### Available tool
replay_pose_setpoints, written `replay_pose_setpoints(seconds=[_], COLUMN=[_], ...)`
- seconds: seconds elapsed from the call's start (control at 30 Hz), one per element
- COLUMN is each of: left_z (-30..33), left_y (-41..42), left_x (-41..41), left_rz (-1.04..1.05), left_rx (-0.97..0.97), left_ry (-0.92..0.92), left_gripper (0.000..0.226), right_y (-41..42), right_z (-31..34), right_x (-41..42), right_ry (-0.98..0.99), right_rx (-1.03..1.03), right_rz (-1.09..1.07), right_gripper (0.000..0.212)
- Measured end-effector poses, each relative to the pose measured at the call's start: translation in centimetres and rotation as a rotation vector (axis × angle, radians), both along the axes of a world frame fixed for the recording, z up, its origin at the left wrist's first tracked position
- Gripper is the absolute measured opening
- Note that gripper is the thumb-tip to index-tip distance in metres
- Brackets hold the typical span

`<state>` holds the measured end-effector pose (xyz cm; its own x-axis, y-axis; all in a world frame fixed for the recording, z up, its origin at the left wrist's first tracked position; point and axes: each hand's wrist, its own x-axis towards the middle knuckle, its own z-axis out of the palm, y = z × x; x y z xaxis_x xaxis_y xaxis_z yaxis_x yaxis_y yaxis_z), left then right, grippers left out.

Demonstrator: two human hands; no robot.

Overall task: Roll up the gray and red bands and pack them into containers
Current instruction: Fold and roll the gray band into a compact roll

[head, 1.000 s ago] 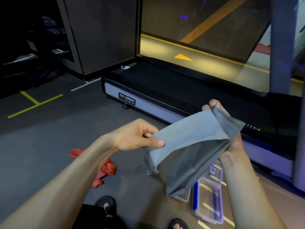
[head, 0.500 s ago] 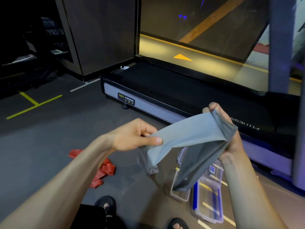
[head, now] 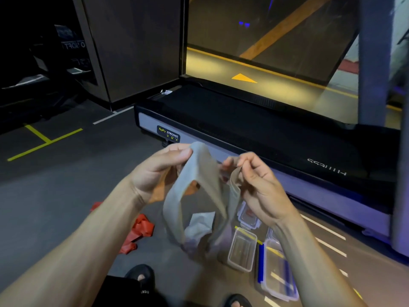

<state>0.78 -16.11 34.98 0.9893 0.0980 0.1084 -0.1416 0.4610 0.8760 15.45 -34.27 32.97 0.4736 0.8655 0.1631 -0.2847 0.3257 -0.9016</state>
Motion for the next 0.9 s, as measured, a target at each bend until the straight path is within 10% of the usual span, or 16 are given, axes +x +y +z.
replay_pose_setpoints(seconds=[0.1,0.27,0.9], left_z=[-0.5,-1.2,-1.3], left_y=[0.2,0.4,0.3], left_x=[0.0,0.6,0.7], left_rz=[-0.15,-0.178,-0.231], left_rx=[0.182,0.457,0.794], left_ry=[0.042,0.205,0.229], left_gripper=[0.034,0.054,0.037], right_y=[0.2,1.3,0.0], right_z=[0.9,1.4,1.9], right_x=[-0.7,-2.1,0.0], right_ry=[-0.014,-0.173,-0.801], right_rx=[0.102,0.002,-0.324], right_rz=[0.029,0.012,0.066], right_gripper=[0.01,0.015,0.009])
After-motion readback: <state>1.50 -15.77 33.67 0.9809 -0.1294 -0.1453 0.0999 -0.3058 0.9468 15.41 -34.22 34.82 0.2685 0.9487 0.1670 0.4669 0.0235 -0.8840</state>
